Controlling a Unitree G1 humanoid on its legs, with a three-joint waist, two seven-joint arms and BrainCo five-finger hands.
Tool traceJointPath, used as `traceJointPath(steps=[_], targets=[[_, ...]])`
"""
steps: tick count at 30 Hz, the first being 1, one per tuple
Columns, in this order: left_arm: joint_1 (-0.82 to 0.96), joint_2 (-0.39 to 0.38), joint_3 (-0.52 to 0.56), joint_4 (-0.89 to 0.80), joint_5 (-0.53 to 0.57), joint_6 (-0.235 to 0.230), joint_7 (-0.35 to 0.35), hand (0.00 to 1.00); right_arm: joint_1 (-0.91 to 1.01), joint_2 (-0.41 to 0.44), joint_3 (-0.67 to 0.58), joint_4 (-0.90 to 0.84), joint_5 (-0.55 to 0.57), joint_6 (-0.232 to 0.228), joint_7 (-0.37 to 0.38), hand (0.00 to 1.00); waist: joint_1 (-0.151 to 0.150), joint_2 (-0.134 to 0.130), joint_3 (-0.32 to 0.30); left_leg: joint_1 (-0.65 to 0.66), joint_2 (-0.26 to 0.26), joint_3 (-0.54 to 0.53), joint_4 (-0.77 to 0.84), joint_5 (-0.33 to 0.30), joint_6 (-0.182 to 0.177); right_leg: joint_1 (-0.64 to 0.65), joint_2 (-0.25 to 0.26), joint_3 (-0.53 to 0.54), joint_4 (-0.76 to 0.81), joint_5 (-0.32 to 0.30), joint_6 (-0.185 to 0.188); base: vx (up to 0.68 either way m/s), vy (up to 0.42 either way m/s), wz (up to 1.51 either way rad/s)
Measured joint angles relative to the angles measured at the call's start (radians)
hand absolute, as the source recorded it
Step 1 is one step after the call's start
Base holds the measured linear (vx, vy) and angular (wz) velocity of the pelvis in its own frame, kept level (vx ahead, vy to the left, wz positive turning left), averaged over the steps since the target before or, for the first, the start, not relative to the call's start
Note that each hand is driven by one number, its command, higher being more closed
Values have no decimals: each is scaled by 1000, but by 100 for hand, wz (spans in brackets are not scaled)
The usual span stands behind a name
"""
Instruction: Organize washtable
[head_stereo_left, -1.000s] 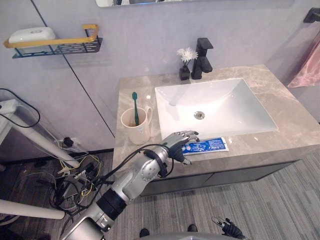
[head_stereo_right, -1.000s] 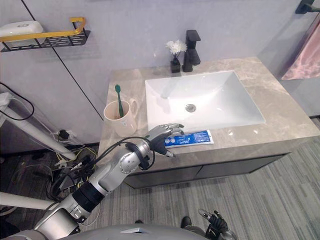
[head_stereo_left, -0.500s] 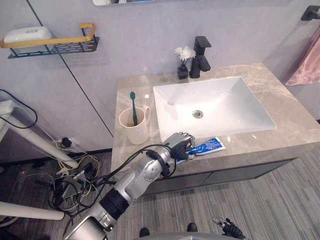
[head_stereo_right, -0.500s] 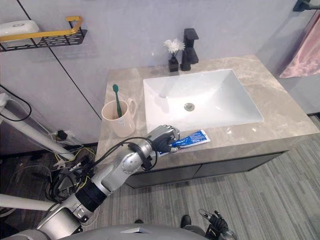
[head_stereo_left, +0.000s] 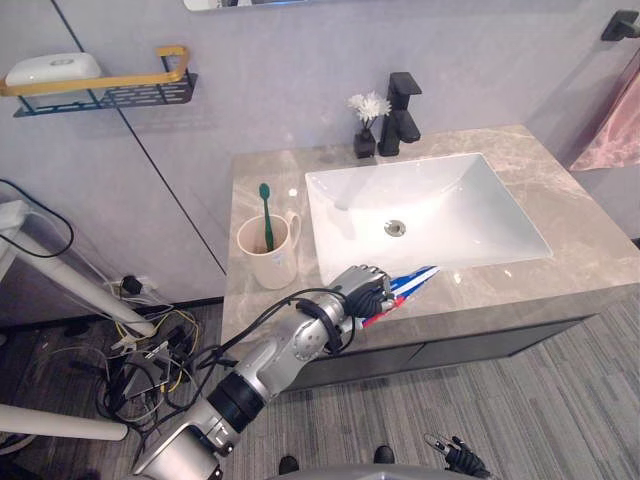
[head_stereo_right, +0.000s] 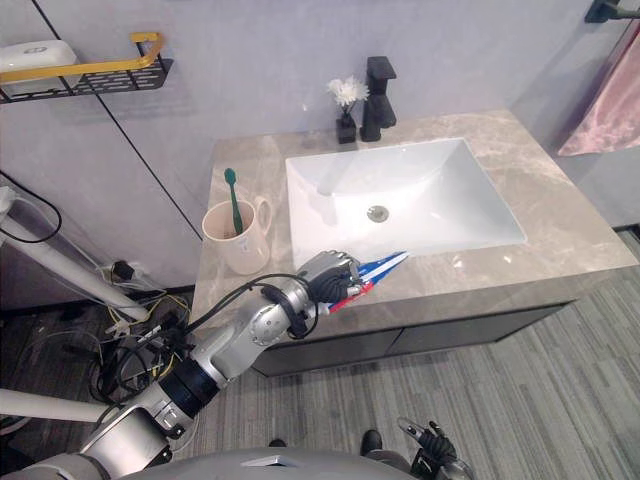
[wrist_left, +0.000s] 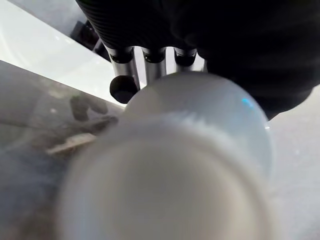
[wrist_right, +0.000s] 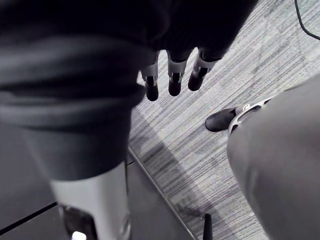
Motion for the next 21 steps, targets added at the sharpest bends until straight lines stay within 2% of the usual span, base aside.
traceJointPath(steps=[6, 9, 14, 18, 19, 21], targets=[[0, 3, 1, -21, 23, 0, 20, 100, 3, 2, 2, -3, 48, -2, -3, 0, -3, 0, 0, 2, 0, 4, 0, -1, 1, 0, 0, 4, 0, 0, 0, 1, 0, -1], [0, 9, 3, -26, 28, 0, 32, 100, 33, 10, 8, -78, 88, -12, -3, 0, -4, -1, 0, 8, 0, 21, 0, -4, 1, 0, 1, 15, 2, 2, 1, 7, 5, -12], [2, 21, 11, -93, 48, 0, 44, 100, 116, 12, 14, -284, 167, -39, -3, 0, -3, -2, 1, 11, -2, 50, 10, -17, 8, -8, -2, 49, 7, 7, 4, 11, 15, -18], [-2, -39, 65, -130, 58, -2, 72, 100, 186, 24, -1, -489, 207, -49, -4, 0, -6, -3, 0, -1, -5, 81, 15, -18, 10, -36, -3, 91, 8, 20, 5, 0, 17, -23], [-4, -55, 84, -131, 61, -2, 77, 100, 208, 29, -5, -548, 236, -57, -4, 0, -14, -3, 0, 1, -6, 85, 19, -18, 10, -35, -4, 96, 8, 21, 5, -6, 10, -19], [-8, -58, 95, -141, 64, 1, 80, 100, 232, 49, -31, -626, 237, -62, -3, 0, -14, -3, 0, 9, -6, 101, 20, -19, 11, -35, -2, 112, 8, 24, 3, -15, 7, -24]])
